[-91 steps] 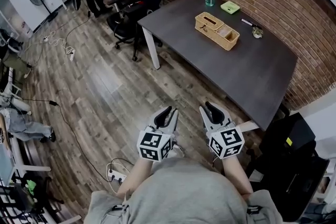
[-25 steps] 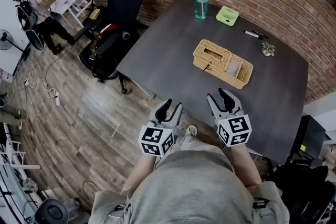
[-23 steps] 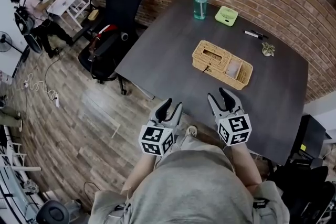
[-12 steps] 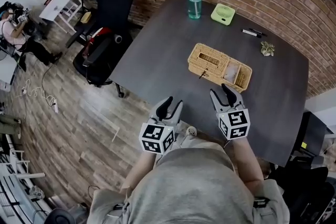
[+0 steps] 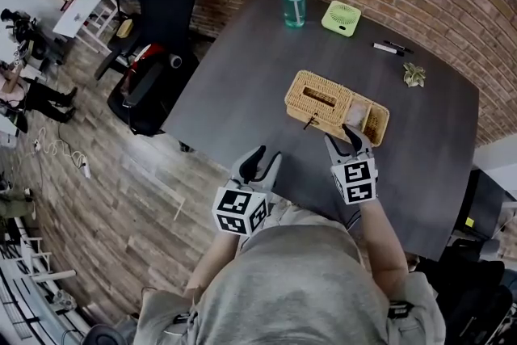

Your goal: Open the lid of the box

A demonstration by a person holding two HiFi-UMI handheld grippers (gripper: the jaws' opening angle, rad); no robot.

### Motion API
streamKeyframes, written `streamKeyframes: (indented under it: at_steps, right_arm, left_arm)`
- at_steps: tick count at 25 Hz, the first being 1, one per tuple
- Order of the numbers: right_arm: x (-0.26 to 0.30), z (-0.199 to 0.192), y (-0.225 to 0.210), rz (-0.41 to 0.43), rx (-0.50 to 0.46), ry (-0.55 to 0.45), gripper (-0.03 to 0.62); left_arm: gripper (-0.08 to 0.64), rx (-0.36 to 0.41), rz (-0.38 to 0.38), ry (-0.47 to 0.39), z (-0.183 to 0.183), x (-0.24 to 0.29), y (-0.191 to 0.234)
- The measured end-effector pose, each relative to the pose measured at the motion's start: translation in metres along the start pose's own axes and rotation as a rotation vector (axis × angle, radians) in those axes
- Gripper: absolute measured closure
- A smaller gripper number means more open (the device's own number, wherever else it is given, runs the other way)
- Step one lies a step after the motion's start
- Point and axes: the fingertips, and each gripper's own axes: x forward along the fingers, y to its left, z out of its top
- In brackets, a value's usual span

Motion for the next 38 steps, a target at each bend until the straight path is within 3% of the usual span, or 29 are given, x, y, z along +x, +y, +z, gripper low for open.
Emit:
streamKeyframes:
  at_steps: [11,17,26,38]
  right_arm:
    - [0.033,-0.027,-0.021,-0.054,-0.107,0.129,0.402]
    - [0.041,-0.033,-0.02,-0.101,-0.234,0.191,0.402]
    - [0.046,-0.034,-0.027,-0.157,-0.212,0.24,0.405]
    - [0.037,-0.017,-0.03,-0.155,-0.201,0.199,0.407]
  left_arm:
    - [0.408,-0.002,0.003,0.024,0.005,0.026,0.008]
    - [0.408,-0.003,0.01,0.026,0.006,0.034,0.01]
    - [0.408,-0.01,0.013,0.02,0.0,0.029,0.005]
    - [0.408,-0.02,0.025,0.003,-0.002,0.012,0.005]
